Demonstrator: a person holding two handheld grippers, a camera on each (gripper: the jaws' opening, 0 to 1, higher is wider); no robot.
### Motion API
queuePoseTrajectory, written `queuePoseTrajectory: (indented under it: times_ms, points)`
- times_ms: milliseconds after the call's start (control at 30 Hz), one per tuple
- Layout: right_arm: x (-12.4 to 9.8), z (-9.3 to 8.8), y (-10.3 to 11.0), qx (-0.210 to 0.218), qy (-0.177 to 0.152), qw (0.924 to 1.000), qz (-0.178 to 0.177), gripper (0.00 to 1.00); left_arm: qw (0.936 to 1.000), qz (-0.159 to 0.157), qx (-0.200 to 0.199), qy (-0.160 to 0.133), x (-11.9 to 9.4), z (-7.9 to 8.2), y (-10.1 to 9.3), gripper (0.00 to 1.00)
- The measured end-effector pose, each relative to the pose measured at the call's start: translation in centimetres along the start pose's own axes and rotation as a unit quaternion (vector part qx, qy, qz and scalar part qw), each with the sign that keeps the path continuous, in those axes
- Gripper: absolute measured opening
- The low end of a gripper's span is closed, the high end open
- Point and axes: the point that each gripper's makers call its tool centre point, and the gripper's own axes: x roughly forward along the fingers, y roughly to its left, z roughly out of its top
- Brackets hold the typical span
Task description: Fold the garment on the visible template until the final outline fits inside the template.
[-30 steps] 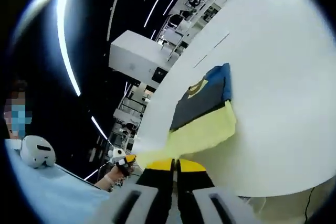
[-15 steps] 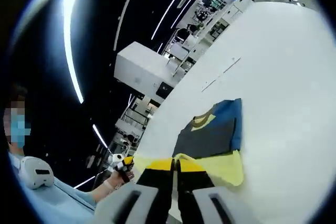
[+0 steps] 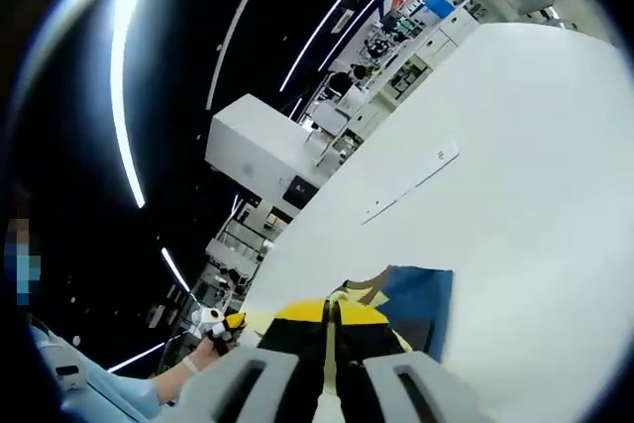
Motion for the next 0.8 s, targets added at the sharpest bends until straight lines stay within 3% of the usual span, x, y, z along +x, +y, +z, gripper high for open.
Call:
queuePoseTrajectory:
  times_ms: [267, 533, 667, 800]
  points:
    - [2.5, 0.9, -2.8, 0.007, 0.005, 0.9997, -0.022, 0.0, 0.9993, 0.036, -0.007, -0.007, 2.9, 1.0, 3.1, 0.0]
    - [5.2, -0.1, -6.4, 0.03, 0.02, 0.9976, -0.059, 0.0, 0.9958, 0.076, -0.05, -0.008, 5.1, 0.0, 6.1, 0.0]
    - [5.9, -0.9, -8.0, 0.032, 0.029, 0.9961, -0.077, 0.0, 0.9926, 0.107, -0.059, 0.004, 5.2, -0.9, 7.5, 0.0]
    - [6.2, -1.5, -8.9, 0.038, 0.035, 0.9948, -0.087, 0.0, 0.9913, 0.115, -0.064, 0.008, 5.0, -1.7, 7.9, 0.0]
